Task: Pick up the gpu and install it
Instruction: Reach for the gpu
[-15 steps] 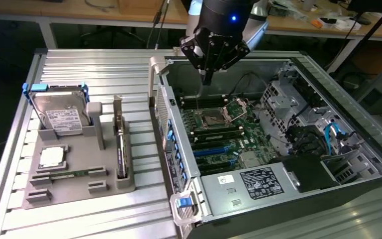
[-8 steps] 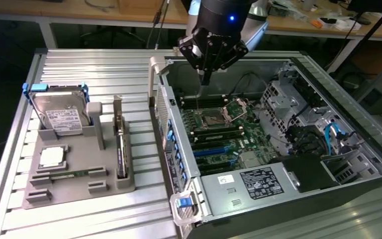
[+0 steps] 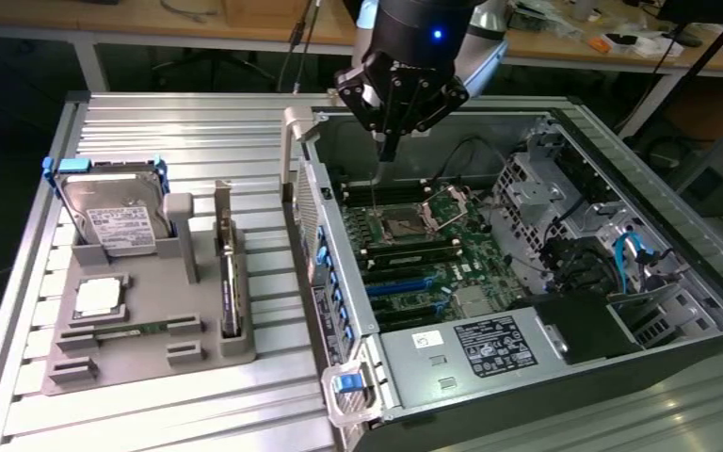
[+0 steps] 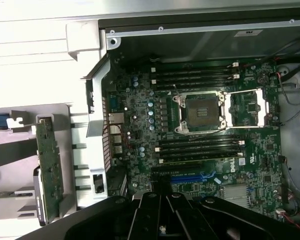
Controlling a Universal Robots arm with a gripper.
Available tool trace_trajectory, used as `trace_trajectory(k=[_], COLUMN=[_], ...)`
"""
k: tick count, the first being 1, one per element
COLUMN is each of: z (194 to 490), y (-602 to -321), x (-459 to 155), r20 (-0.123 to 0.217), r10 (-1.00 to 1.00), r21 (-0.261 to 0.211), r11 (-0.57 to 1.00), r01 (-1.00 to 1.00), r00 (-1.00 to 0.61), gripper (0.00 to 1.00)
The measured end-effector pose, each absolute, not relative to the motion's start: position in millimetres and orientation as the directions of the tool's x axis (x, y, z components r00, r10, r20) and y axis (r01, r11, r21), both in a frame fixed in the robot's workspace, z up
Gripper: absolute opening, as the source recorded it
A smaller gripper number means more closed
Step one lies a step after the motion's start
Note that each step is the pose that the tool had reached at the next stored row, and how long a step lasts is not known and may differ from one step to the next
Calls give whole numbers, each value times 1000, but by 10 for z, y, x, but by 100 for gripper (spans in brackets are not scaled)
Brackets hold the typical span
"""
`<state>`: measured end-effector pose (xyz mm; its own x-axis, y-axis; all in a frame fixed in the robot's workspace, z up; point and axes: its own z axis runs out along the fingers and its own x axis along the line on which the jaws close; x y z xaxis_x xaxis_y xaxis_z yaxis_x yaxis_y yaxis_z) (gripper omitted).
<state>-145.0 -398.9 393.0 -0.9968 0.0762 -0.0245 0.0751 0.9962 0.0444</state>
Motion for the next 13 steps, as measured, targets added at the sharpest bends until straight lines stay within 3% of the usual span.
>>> trace_trajectory(k=[13], z=[3929], y=[-3989], x=[-1484], r20=[-24], r10=[76], r21=[44], r11=[996], r01=[75], r00=[-997], gripper=[11])
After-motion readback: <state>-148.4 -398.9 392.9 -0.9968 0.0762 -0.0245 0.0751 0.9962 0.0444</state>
